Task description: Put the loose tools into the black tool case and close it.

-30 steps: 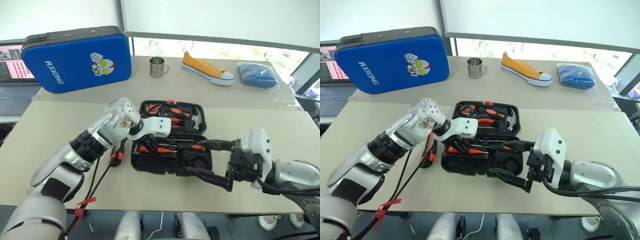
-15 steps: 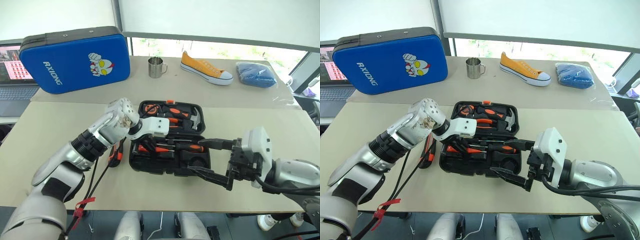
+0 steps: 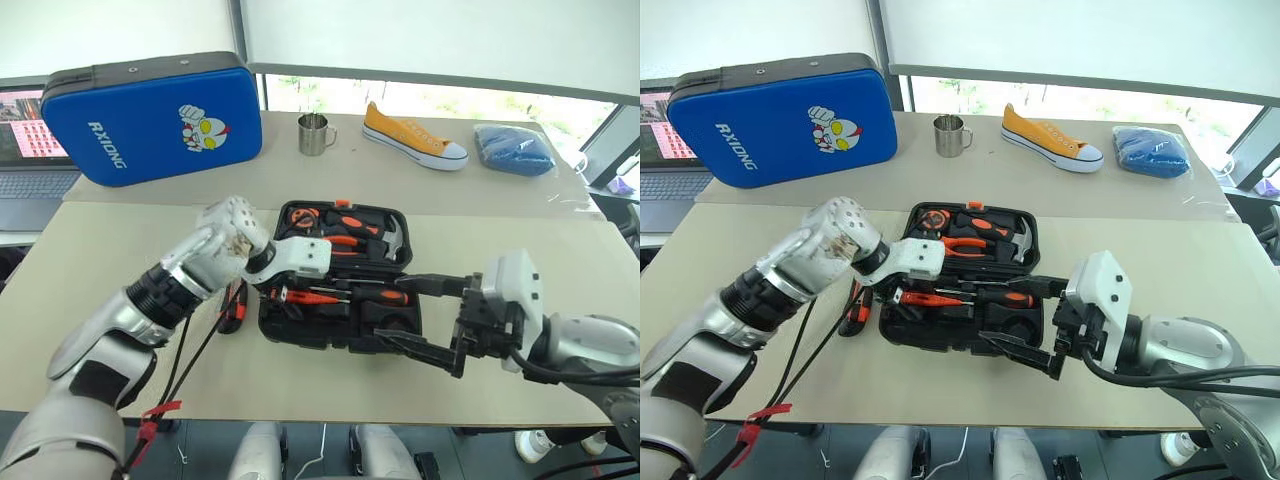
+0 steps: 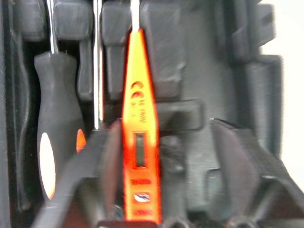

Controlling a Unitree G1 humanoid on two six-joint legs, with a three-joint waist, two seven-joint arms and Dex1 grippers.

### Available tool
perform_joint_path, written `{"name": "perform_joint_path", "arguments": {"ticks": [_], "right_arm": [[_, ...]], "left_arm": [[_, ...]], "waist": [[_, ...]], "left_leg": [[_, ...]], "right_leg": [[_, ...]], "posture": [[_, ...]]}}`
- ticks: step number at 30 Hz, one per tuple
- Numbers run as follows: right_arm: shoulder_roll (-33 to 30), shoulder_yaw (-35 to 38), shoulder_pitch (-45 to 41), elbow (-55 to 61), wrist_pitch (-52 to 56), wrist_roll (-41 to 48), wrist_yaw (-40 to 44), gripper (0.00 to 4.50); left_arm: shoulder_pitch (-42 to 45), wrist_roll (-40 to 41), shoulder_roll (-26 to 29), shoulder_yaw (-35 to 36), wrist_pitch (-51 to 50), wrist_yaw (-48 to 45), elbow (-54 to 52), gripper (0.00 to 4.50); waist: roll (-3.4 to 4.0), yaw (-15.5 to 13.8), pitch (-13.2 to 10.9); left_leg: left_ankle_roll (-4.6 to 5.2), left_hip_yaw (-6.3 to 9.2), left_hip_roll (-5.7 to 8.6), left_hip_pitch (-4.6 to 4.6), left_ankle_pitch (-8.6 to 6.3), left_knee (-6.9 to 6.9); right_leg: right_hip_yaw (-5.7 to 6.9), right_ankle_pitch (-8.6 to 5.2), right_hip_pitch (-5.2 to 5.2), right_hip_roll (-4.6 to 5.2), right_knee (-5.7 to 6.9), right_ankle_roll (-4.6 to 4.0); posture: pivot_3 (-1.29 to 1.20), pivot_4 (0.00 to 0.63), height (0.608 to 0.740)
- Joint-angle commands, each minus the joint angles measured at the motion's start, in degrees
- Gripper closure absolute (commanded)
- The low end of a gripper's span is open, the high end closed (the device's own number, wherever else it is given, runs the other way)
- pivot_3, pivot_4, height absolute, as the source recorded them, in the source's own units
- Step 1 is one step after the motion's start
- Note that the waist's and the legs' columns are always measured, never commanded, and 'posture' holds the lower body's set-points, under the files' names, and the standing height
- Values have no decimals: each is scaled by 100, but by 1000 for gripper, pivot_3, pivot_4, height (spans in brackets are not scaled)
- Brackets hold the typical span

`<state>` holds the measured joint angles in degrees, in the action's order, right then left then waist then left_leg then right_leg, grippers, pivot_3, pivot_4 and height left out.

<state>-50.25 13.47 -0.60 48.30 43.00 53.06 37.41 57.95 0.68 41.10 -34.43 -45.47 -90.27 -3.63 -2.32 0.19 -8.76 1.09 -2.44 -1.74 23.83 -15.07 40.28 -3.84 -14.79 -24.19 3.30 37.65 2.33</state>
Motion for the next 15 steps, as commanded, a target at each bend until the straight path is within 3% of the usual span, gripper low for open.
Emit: {"name": "perform_joint_path", "arguments": {"ticks": [1, 2, 5, 13, 15], "right_arm": [[-75, 98, 93, 0, -63, 2, 103, 0], [-75, 110, 111, -17, -76, -10, 113, 0], [-63, 149, 155, -72, -117, -49, 143, 0], [-85, 209, 190, -198, -141, -146, 275, 0], [-79, 211, 173, -197, -120, -137, 267, 0]], "left_arm": [[33, 668, -15, 1155, 95, 218, -64, 882], [-82, 784, -128, 1409, 230, 418, 43, 882], [-667, 1256, -476, 2153, 1066, 700, 344, 1610], [-1774, 1490, -952, 2612, 2238, 1252, 904, 4448], [-1934, 1585, -1003, 2630, 2245, 1301, 876, 4448]], "waist": [[1, -4, 1], [1, -9, 0], [8, -13, 5], [7, -15, 4], [7, -26, 4]], "left_leg": [[0, 0, 0, -1, 0, 0], [0, 1, 0, -3, 0, 0], [0, 2, 1, -8, 0, 3], [2, 1, 1, -5, -1, 5], [2, 1, 1, -5, -1, 6]], "right_leg": [[0, 0, 1, 0, 1, 0], [0, 0, 4, 1, 0, 0], [1, 0, 10, 5, -2, 1], [0, 1, 5, 5, 4, -1], [0, 1, 6, 5, 4, 0]], "posture": [[0, 150, 739], [0, 150, 739], [0, 150, 739], [0, 150, 739], [0, 150, 739]]}}
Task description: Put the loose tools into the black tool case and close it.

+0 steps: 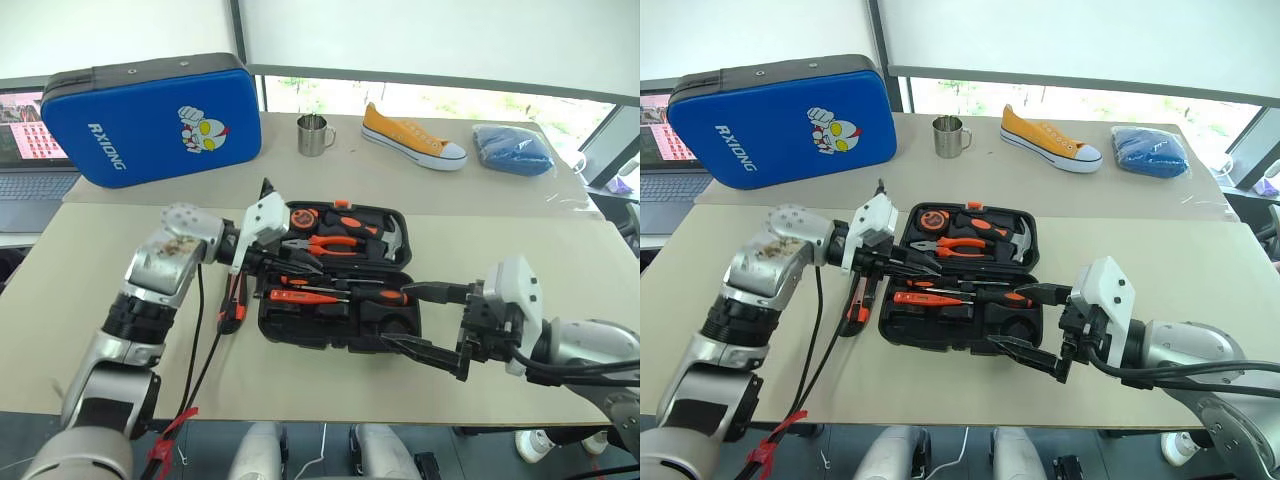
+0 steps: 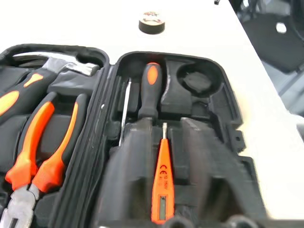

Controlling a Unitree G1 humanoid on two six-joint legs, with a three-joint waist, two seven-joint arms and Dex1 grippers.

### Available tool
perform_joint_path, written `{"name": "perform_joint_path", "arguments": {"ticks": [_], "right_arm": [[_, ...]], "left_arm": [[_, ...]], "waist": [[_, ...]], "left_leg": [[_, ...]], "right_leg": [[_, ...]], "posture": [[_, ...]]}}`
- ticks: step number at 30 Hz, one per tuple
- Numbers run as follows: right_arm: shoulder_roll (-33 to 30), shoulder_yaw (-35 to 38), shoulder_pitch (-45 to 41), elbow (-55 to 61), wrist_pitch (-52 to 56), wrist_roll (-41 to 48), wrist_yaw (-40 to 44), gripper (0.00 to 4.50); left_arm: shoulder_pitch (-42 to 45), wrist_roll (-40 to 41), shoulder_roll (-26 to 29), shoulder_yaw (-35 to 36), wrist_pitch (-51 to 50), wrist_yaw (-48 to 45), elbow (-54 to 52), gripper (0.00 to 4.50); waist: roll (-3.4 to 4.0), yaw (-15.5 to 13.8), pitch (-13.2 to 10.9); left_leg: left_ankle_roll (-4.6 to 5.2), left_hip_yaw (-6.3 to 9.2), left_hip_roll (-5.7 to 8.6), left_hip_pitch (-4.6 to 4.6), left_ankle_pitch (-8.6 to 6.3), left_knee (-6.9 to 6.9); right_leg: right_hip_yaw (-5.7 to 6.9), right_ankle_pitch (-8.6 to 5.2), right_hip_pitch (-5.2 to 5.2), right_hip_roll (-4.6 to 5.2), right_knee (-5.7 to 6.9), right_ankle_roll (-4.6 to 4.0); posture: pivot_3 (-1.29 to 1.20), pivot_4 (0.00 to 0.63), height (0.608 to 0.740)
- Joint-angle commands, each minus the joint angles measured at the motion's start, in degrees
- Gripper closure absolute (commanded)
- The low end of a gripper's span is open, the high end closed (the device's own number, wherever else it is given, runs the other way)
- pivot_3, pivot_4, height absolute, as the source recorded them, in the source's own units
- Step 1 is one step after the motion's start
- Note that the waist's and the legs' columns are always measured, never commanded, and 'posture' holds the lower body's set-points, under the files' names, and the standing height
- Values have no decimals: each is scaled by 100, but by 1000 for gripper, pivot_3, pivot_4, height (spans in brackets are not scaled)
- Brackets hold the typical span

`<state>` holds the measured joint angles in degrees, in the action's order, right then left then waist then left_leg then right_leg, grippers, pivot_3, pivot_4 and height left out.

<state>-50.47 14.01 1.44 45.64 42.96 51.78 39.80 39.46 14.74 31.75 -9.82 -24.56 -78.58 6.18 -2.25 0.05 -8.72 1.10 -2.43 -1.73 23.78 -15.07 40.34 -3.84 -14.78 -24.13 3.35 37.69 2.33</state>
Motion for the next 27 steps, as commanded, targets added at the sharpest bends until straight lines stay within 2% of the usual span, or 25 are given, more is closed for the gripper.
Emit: {"name": "perform_joint_path", "arguments": {"ticks": [1, 13, 22, 27], "right_arm": [[-50, 155, -38, 83, -102, 10, 15, 0], [-60, 181, -186, 13, 3, 183, -37, 0], [-156, 267, -266, -98, 39, 386, -38, 0], [-184, 266, -293, -104, 52, 464, -72, 0]], "left_arm": [[-185, 198, -71, 159, 231, 130, -109, 4448], [-528, -403, -100, -257, 1645, 321, 621, 4448], [-502, -605, -229, -368, 2056, 377, 991, 4448], [-591, -904, -233, -542, 2665, 412, 1367, 4448]], "waist": [[0, -16, 0], [0, -27, 0], [0, -40, 0], [1, -41, 2]], "left_leg": [[0, 0, 1, 0, 0, 0], [0, -1, 1, -2, 0, 1], [0, -1, 1, -2, 0, 0], [0, -1, 1, -3, 0, 0]], "right_leg": [[0, 0, 1, 0, -1, 0], [0, 1, 3, 0, -2, 1], [0, 1, 4, 1, -1, 1], [0, 1, 5, 1, -2, 1]], "posture": [[0, 150, 739], [0, 150, 739], [0, 150, 739], [0, 150, 739]]}}
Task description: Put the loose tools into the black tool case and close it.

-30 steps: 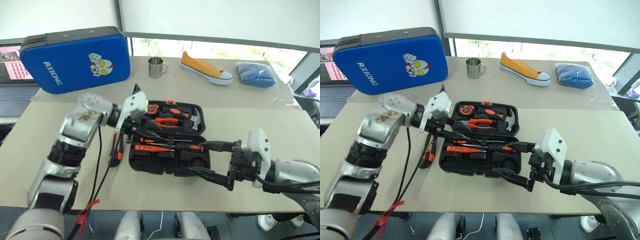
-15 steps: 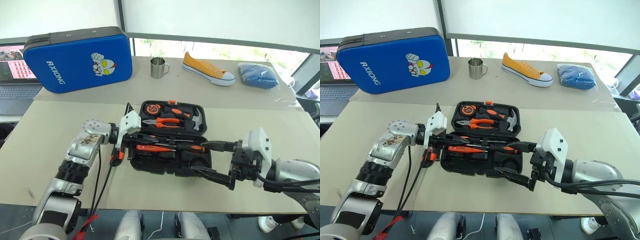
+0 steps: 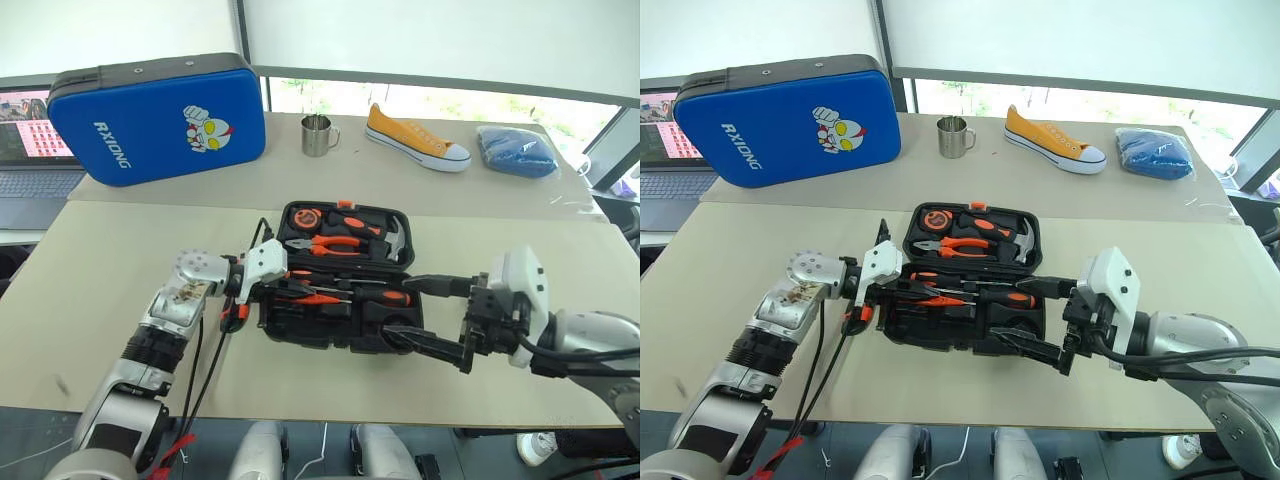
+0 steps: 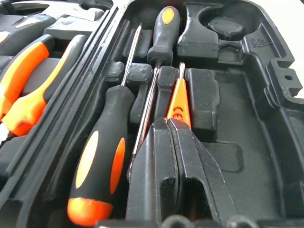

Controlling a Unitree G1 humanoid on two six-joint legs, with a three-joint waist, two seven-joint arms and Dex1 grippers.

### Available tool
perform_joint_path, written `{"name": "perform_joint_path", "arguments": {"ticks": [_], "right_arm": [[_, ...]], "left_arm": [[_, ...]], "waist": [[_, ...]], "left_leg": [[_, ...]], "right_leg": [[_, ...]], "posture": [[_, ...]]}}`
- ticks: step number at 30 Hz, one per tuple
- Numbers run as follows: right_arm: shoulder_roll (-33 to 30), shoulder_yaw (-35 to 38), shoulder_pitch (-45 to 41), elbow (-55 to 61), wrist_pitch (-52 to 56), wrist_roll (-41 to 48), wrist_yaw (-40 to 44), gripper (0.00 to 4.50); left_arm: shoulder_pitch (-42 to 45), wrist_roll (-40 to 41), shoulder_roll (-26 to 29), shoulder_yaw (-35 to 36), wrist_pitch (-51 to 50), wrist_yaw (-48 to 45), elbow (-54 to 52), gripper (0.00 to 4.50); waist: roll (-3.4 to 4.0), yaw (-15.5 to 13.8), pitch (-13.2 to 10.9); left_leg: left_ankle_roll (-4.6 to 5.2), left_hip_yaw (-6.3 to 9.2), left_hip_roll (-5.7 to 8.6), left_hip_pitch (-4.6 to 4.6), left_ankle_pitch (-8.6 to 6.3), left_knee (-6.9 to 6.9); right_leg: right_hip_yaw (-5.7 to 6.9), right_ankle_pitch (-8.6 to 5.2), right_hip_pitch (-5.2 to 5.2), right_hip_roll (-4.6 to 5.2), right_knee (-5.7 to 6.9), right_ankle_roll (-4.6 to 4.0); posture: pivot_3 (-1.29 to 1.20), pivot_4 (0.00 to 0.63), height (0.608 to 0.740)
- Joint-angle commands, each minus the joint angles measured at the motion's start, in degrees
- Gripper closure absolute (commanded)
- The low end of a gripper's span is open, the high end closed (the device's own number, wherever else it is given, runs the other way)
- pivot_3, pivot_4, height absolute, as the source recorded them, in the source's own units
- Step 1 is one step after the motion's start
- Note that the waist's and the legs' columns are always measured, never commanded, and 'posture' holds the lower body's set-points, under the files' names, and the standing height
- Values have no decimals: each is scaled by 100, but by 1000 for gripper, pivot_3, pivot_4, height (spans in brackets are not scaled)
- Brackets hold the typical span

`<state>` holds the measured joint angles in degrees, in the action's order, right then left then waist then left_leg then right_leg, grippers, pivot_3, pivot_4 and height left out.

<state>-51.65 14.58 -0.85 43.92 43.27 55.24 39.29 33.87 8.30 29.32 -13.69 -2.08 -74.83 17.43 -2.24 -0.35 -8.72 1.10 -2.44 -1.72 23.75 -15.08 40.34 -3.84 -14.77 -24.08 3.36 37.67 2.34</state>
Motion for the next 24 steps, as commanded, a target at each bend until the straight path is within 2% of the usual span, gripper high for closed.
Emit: {"name": "perform_joint_path", "arguments": {"ticks": [1, 7, 11, 24], "right_arm": [[-69, 207, -78, 62, 26, 144, -39, 0], [-88, 243, -78, 64, 45, 227, -81, 0], [-102, 255, -87, 49, 53, 253, -91, 0], [-145, 188, -306, -101, 73, 282, -69, 0]], "left_arm": [[-54, -304, -4, -179, 516, 67, 313, 4448], [-117, -376, -16, -210, 729, 137, 572, 4448], [-147, -438, 34, -237, 880, 154, 782, 4448], [-303, -703, 137, -387, 1308, 237, 1127, 4448]], "waist": [[1, -2, 4], [5, 22, 8], [6, 47, 8], [58, 123, 68]], "left_leg": [[0, 0, 0, -2, 0, 0], [0, 0, -3, -37, 0, -4], [1, -1, -6, -89, -2, -19], [1, -8, -7, -114, -2, -45]], "right_leg": [[0, 0, 2, 0, 0, 0], [-1, 0, 34, -2, -1, 0], [0, -1, 91, -2, -18, 0], [-7, -1, 107, -3, -29, 0]], "posture": [[0, 150, 739], [0, 150, 739], [0, 150, 739], [0, 150, 739]]}}
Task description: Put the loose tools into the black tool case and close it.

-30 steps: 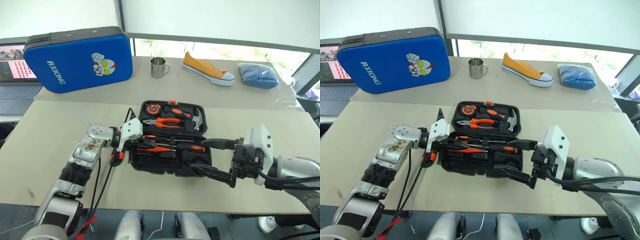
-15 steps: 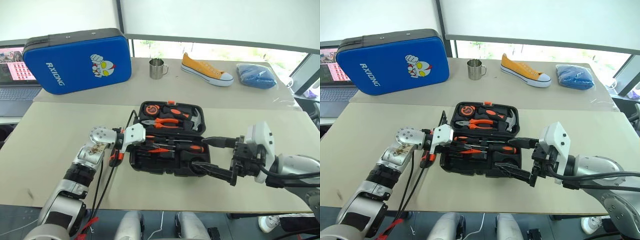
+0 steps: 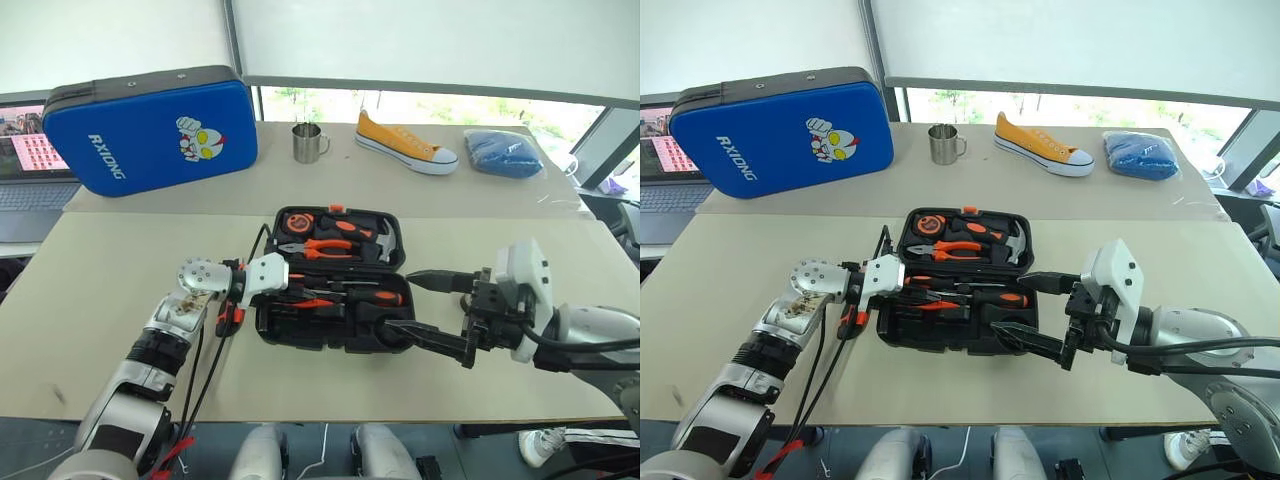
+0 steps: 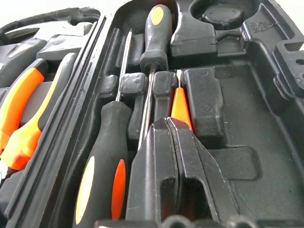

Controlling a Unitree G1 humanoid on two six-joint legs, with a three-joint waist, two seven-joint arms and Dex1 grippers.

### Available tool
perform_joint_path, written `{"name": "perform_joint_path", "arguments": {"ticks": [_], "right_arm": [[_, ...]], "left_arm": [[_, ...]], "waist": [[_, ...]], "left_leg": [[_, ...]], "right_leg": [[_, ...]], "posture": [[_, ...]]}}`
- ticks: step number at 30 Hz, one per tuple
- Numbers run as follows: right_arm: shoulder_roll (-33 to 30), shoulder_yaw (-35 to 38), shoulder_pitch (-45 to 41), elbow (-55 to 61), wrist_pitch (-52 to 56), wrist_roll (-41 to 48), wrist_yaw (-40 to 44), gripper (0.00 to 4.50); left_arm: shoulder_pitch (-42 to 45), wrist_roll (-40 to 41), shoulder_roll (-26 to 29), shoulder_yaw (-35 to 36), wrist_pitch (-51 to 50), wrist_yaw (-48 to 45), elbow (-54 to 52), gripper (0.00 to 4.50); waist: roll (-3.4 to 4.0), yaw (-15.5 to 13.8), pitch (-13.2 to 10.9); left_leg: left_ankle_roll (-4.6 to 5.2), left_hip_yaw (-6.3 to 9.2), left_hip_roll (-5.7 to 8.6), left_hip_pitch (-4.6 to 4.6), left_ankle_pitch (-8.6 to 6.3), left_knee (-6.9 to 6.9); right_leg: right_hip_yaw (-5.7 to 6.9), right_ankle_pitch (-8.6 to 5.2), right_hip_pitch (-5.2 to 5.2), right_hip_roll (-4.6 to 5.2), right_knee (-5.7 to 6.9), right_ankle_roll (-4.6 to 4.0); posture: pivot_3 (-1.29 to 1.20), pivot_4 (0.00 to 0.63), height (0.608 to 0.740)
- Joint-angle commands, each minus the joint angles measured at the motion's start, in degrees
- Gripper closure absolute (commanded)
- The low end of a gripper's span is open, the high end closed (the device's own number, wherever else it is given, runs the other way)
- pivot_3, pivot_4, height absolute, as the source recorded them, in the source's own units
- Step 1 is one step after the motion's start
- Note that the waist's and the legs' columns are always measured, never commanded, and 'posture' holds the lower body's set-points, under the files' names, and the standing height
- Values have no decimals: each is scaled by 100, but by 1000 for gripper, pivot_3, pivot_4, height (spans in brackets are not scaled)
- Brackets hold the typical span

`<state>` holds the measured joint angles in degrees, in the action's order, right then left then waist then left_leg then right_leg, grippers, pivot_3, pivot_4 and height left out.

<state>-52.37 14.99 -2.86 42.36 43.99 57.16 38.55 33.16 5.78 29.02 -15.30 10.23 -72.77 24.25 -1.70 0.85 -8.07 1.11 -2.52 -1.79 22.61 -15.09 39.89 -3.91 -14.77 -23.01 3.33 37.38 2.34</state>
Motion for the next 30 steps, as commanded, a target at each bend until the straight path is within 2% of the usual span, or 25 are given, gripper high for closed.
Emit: {"name": "perform_joint_path", "arguments": {"ticks": [1, 5, 10, 13, 16, 20, 23, 26, 28, 30], "right_arm": [[-75, 143, -113, 52, 5, 90, 9, 0], [-85, 87, -159, 40, 4, 63, 33, 0], [-82, -109, -344, 9, -32, -8, 125, 0], [-91, -284, -507, -102, -100, -162, 306, 0], [-21, -549, -791, -335, -194, -329, 540, 0], [81, -819, -1058, -541, -285, -534, 804, 0], [209, -1107, -1322, -804, -408, -760, 1066, 0], [301, -1286, -1513, -976, -469, -923, 1243, 0], [348, -1332, -1597, -1045, -475, -993, 1318, 0], [387, -1360, -1651, -1096, -481, -1047, 1368, 0]], "left_arm": [[-229, -453, 173, -234, 85, 40, 457, 4448], [-240, -430, 245, -207, 14, 78, 425, 4448], [-304, 171, 660, 241, -993, -75, -519, 4448], [-331, 908, 1221, 790, -2267, -242, -1464, 3744], [-586, 1581, 2043, 1723, -3433, -159, -2273, 2670], [-1231, 1778, 2715, 2502, -3848, 11, -2709, 1196], [-2212, 1772, 3157, 3407, -3912, 11, -2981, 26], [-2682, 1978, 3378, 3847, -4468, 113, -3401, 26], [-2884, 1898, 3550, 3807, -4799, 248, -3648, 26], [-2772, 1914, 3763, 3473, -5711, 634, -3925, 26]], "waist": [[6, 3, 5], [8, 14, 7], [8, 92, 6], [-4, 130, -2], [-12, 128, -11], [-21, 141, -25], [-18, 119, -30], [-53, 56, -52], [-62, -17, -56], [-60, -54, -58]], "left_leg": [[0, -2, 0, -9, 0, -6], [2, -2, -6, -44, -2, -20], [2, -3, -15, -50, -2, -26], [2, -1, -18, -41, -2, -29], [1, 0, -22, 18, -2, -21], [4, 3, -20, 47, -4, -20], [7, 0, -15, 48, -7, -23], [6, 0, -17, 64, -6, -21], [2, 0, -20, 77, -3, -17], [1, 0, -18, 77, -3, -15]], "right_leg": [[-1, 0, 7, -1, -6, 0], [-1, 0, 50, -5, -28, -1], [-1, -2, 51, -11, -30, -6], [0, -3, 39, -12, -29, -9], [1, -3, -22, -9, -21, -8], [5, -2, -50, 4, -26, -5], [7, -6, -51, 17, -31, 1], [11, -6, -70, 17, -27, 0], [14, -2, -85, 15, -22, -6], [16, -2, -87, 18, -23, -6]], "posture": [[0, 150, 739], [0, 150, 739], [0, 150, 739], [0, 150, 739], [0, 150, 739], [0, 150, 739], [0, 150, 739], [0, 150, 739], [0, 150, 739], [0, 150, 739]]}}
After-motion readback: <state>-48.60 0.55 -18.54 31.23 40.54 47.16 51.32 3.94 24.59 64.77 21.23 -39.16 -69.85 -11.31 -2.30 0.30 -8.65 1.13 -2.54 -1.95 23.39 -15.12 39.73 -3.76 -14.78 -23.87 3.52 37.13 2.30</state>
